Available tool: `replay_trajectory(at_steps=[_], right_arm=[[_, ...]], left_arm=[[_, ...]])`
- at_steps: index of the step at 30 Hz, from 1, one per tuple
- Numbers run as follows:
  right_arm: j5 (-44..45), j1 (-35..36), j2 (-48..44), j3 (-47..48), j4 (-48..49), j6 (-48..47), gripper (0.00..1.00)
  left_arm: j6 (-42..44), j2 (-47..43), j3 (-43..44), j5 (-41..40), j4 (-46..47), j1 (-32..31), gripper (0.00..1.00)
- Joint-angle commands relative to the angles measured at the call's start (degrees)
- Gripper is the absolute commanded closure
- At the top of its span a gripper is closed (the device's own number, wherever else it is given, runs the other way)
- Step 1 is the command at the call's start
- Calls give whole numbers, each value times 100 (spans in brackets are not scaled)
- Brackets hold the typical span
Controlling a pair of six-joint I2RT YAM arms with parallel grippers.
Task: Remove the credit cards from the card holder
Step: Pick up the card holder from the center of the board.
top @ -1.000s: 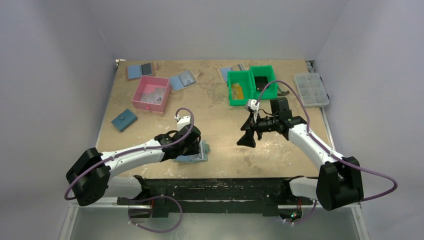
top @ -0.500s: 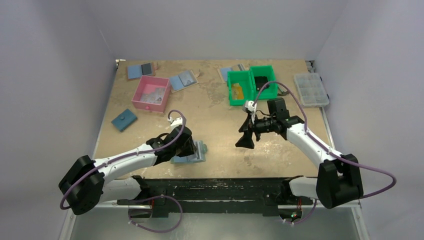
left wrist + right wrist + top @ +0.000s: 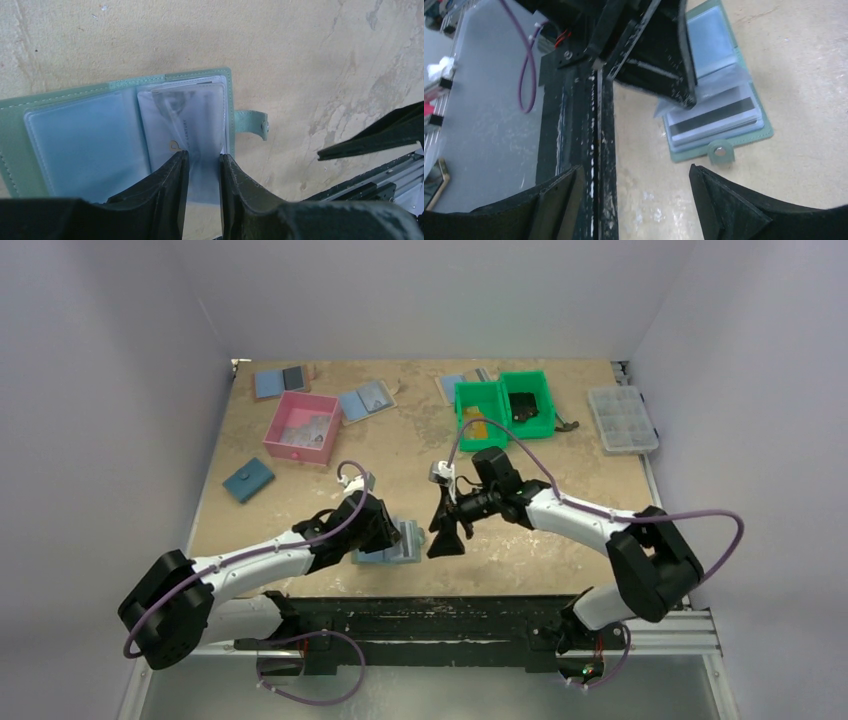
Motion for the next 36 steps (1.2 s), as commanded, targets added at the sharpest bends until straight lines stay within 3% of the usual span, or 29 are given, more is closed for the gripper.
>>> replay_trajectory(at_steps=[1,7,20,36], right_arm=[[593,202,329,321,1599,1692,15],[750,483,686,60,2746,3091,22],[1668,616,996,86,2245,2870,32],[1735,765,1314,-89,2621,3171,34]], left_arm=[[-287,40,-181,105,723,32,71],[-481,223,-174,147,1077,54,71],[-558,331,-164,166,1212,101,71],[-628,376,-155,246,1403,132,71]])
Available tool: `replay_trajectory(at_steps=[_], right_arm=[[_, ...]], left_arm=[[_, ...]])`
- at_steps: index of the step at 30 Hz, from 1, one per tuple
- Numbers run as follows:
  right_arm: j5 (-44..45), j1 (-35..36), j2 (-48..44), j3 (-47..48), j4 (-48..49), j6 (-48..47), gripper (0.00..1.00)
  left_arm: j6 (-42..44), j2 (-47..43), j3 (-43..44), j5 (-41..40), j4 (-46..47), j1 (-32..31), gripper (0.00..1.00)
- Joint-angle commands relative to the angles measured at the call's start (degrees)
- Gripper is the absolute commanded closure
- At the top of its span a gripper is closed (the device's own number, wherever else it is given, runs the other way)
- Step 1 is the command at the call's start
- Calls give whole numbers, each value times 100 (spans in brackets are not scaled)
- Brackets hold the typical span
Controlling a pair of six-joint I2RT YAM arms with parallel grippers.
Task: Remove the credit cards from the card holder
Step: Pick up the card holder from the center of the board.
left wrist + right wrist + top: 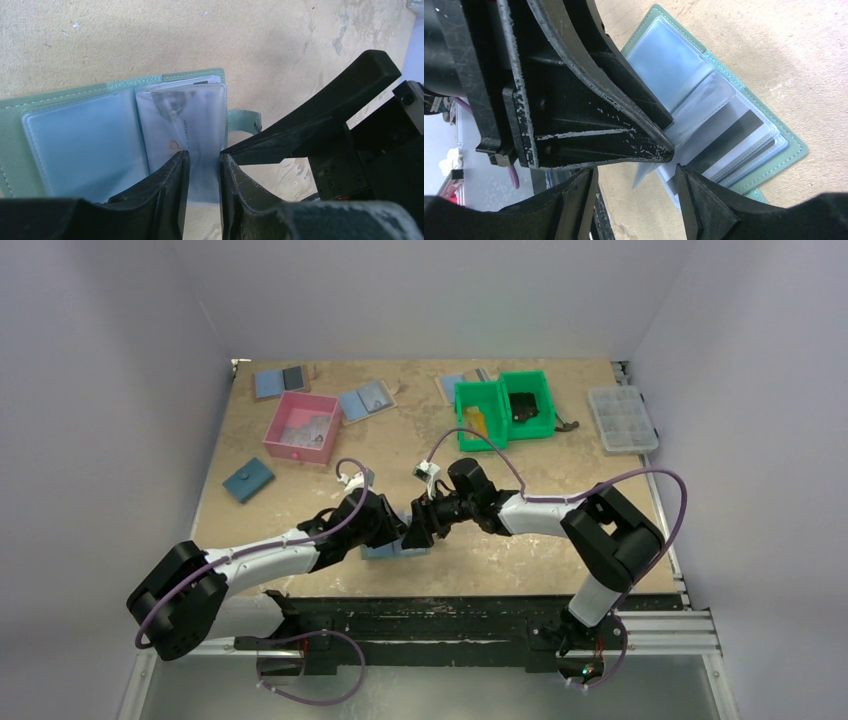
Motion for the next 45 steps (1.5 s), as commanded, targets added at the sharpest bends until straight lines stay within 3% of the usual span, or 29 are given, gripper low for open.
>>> replay_trajectory(at_steps=[1,6,11,15,17,20,27,45], right_arm=[[274,30,-5,-18,323,152,35],[486,30,178,97,458,453,46],[711,30,237,159,385,492,75],[988,13,56,170,252,336,95],[1166,6,-31,205,141,154,98],[1367,-21,-111,261,-23,-122,100],[1525,-22,-308,283,-155,-524,100],[1262,17,-337,316,-145,-738,96]], left_arm=[[-111,19,12,114,444,23,71],[-207,24,-28,227,640,21,71],[-401,51,-174,306,947,18,70],[-459,22,-211,253,900,21,55],[-462,-50,-211,179,764,21,45],[-503,-201,-240,37,557,22,35],[-1064,-496,-378,-274,483,87,24],[-2250,-277,-308,-669,729,96,23]])
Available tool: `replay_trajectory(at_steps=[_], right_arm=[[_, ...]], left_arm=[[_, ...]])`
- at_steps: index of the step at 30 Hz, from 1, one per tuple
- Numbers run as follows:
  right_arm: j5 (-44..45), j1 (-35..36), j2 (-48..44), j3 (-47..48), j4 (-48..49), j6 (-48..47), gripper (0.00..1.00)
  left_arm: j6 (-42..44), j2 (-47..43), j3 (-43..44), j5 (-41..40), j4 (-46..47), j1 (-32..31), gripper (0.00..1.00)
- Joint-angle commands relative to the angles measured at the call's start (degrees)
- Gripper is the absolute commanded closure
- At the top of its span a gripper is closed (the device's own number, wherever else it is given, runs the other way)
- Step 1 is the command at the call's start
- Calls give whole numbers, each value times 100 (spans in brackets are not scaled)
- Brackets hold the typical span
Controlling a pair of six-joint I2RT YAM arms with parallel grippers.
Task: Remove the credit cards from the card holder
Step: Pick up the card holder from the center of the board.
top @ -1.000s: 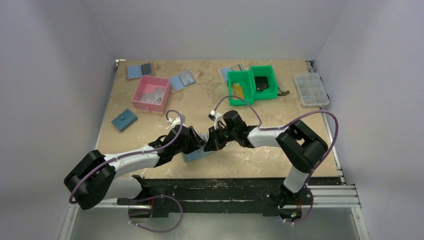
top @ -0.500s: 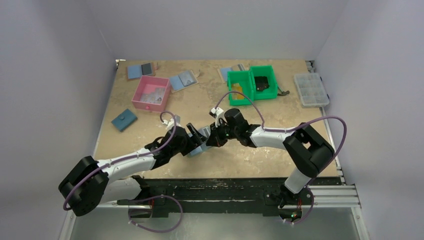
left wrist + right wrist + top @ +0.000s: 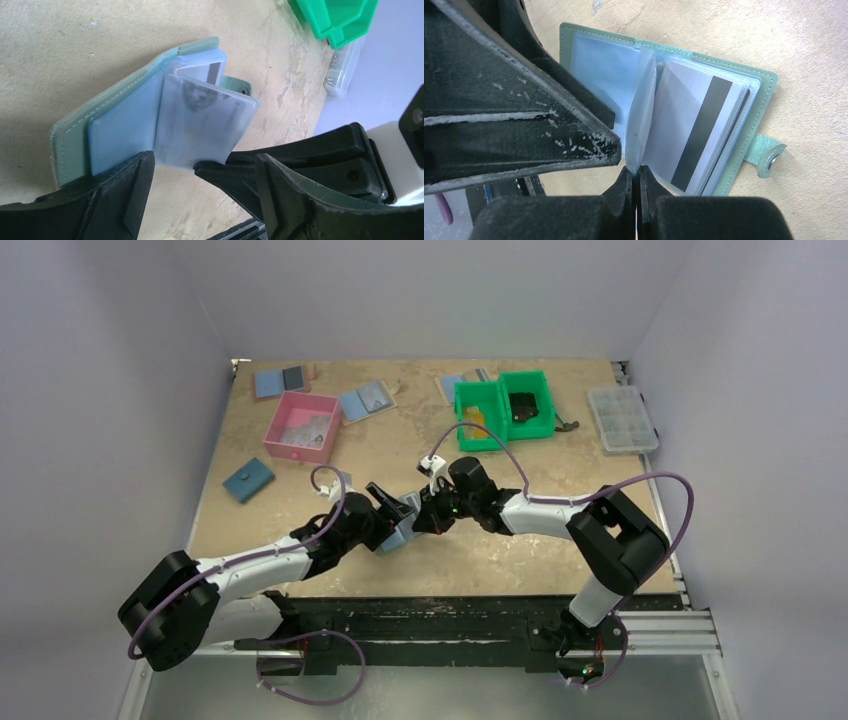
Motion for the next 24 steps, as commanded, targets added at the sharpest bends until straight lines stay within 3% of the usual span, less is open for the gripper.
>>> replay_trajectory(at_steps=[1,5,12,16,20,24], right_arm=[[-44,12,-180,268,118,-195,96],[-70,38,-183,279,118,-228,96],[-95,99,-156,311,75,-355,95],[-109,135,-167,342,32,-450,94],[-250,151,-191,349,33,-557,91],[-570,186,-159,375,43,-606,82]], left_arm=[[-298,155,174,-257,-12,19,24],[-294,385,541,-370,-497,18,27],[-74,633,740,-330,-340,28,29],[49,820,966,-398,-694,27,30],[113,1054,1237,-467,-1351,27,38],[232,1143,1243,-419,-1443,26,48]])
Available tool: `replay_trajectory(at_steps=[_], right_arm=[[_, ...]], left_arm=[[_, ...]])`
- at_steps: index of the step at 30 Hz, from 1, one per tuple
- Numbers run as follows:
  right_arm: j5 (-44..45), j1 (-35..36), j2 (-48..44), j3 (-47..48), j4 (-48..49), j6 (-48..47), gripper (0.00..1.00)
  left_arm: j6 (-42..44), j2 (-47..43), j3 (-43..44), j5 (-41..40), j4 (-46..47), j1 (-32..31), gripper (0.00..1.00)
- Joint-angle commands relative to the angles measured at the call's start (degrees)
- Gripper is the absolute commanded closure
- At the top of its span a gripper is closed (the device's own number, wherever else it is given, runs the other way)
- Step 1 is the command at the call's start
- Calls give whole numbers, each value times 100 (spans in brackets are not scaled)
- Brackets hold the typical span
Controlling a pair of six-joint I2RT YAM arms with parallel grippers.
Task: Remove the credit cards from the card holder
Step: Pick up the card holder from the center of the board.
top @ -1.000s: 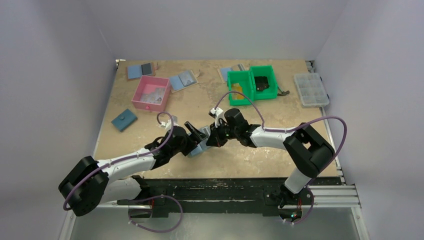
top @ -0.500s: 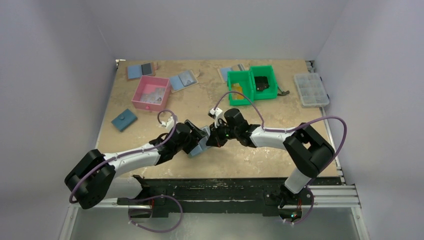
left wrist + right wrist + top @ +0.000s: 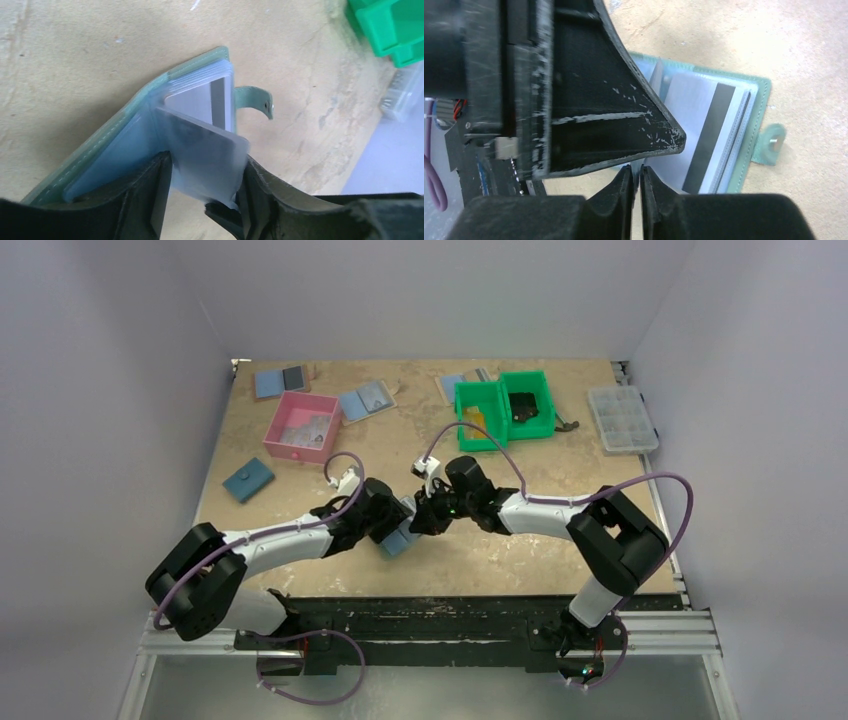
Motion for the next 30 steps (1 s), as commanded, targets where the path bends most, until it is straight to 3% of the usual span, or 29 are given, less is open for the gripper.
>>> replay_trajectory(at_steps=[1,7,11,18,22,30], right_arm=[[-595,66,-140,269,134,-199,78],[-915,75,-21,372,-6,-329,65],[-1224,68,-31,535,-344,-732,59],[-2421,-268,-96,1016,-1695,-2367,50],[-2654,-611,-230,978,-1819,-2489,49],[-2825,-857,-327,946,-1874,-2491,49]], left_arm=[[253,91,158,-102,-335,25,52],[487,132,-93,-89,-407,105,71],[658,73,-266,143,-418,222,76],[1392,-253,-364,260,-697,246,70],[1955,-371,-536,551,-452,242,63],[2178,-1238,-959,534,-96,246,61]])
